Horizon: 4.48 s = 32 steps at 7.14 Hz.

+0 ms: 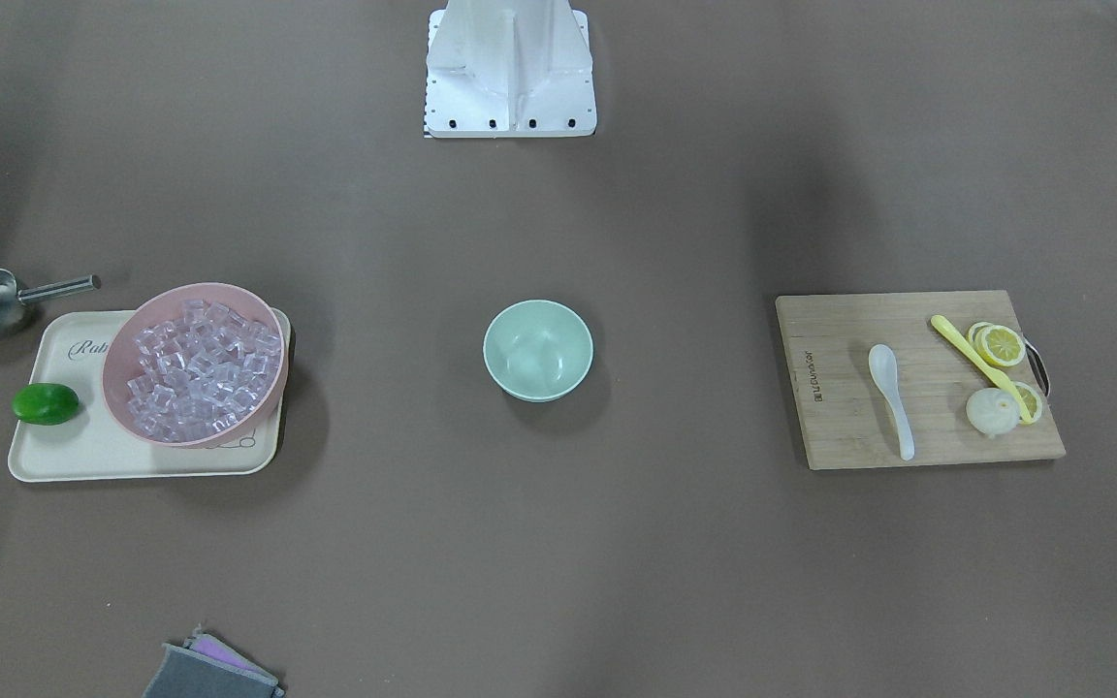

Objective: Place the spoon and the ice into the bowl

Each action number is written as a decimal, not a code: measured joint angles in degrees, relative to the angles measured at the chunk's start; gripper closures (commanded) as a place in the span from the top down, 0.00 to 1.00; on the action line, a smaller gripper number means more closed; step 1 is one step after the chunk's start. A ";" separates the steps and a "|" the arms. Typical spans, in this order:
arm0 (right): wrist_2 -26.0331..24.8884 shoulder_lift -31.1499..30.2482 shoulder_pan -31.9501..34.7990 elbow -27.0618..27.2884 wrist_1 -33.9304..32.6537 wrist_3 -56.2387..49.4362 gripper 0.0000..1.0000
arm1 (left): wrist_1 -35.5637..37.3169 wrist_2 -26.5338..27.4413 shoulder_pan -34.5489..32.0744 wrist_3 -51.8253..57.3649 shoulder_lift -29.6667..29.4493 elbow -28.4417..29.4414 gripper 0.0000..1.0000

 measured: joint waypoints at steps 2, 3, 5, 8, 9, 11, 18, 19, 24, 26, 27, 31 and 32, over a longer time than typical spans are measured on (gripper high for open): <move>2.47 -0.02 -0.89 0.35 4.42 2.78 1.00 | -2.38 2.29 5.93 -10.36 -3.53 0.52 0.97; 3.18 0.07 -1.80 1.39 5.15 5.60 1.00 | -2.84 5.33 9.80 -17.22 -6.59 1.12 0.94; 3.58 0.46 -5.14 5.22 5.61 14.72 1.00 | -3.12 11.44 16.71 -24.62 -14.13 5.81 0.84; 3.36 0.69 -9.04 10.56 5.88 23.48 1.00 | -3.30 13.31 21.68 -26.13 -23.51 15.42 0.76; 3.23 0.80 -10.34 11.52 5.89 24.80 1.00 | -3.38 14.42 23.51 -26.87 -25.11 17.19 0.73; 2.88 2.04 -12.91 12.43 5.89 27.22 1.00 | -5.09 17.20 27.00 -28.91 -27.00 20.37 0.64; -1.74 6.84 -20.26 14.91 5.90 38.46 1.00 | -9.08 17.26 28.53 -32.44 -29.65 22.53 0.00; -3.34 7.87 -21.96 15.23 5.89 41.14 1.00 | -8.95 17.02 29.50 -36.59 -32.40 21.46 0.00; -11.34 11.87 -30.13 16.28 5.88 49.73 1.00 | -8.71 23.03 42.71 -55.43 -49.58 22.95 0.00; -13.90 14.35 -32.66 15.08 5.80 51.52 1.00 | -8.94 25.39 45.05 -57.13 -52.13 24.41 0.97; -14.93 15.64 -33.58 14.11 5.75 52.24 1.00 | -9.06 26.45 45.99 -57.71 -52.77 24.50 0.98; -18.94 17.90 -35.07 11.22 5.72 52.67 0.79 | -8.90 29.80 47.20 -58.73 -53.12 21.77 0.98; -20.31 17.78 -35.64 10.85 5.72 52.68 0.62 | -8.20 28.63 45.79 -58.33 -51.60 19.36 0.98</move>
